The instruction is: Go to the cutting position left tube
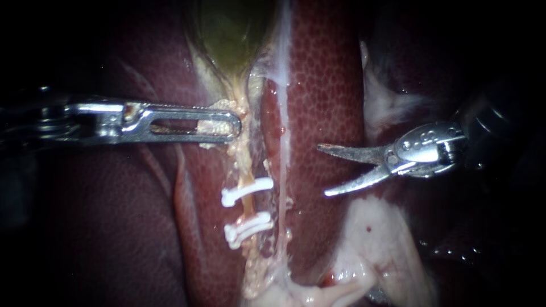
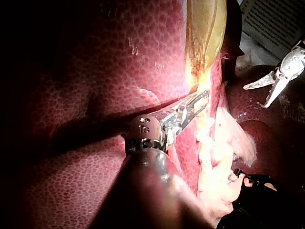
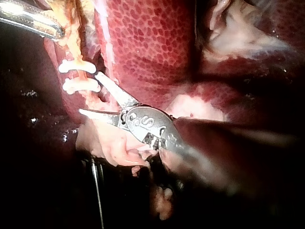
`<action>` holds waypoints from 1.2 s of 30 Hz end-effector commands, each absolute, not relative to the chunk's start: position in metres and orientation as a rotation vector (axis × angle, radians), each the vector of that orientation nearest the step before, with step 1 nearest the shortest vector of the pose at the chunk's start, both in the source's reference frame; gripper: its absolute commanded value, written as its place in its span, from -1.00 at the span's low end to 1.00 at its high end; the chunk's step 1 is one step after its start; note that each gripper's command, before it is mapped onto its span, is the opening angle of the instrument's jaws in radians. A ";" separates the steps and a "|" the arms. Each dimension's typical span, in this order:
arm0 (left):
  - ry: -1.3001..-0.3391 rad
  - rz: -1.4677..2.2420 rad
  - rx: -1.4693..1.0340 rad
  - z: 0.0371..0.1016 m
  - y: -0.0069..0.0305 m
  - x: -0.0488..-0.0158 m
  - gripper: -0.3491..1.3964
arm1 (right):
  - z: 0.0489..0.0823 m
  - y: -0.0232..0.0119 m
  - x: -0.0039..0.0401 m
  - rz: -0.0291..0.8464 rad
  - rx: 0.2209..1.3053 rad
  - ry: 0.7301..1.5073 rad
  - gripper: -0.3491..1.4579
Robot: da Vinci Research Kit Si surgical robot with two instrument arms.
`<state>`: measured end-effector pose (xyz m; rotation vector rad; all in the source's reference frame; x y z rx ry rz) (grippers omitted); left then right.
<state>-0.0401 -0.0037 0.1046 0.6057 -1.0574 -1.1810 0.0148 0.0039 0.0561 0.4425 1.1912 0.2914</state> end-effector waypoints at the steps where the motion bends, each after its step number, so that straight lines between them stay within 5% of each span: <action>1: -1.057 -1.181 0.606 0.1046 -0.0037 -0.0401 -1.00 | 0.0560 0.0039 0.0148 0.292 0.442 1.191 0.97; 14: -1.057 -1.177 0.615 0.1042 -0.0035 -0.0394 -1.00 | 0.0563 0.0041 0.0148 0.292 0.442 1.191 0.97; 36: -1.107 -1.192 0.584 0.0989 -0.0002 -0.0337 -1.00 | 0.0564 0.0041 0.0149 0.292 0.444 1.192 0.97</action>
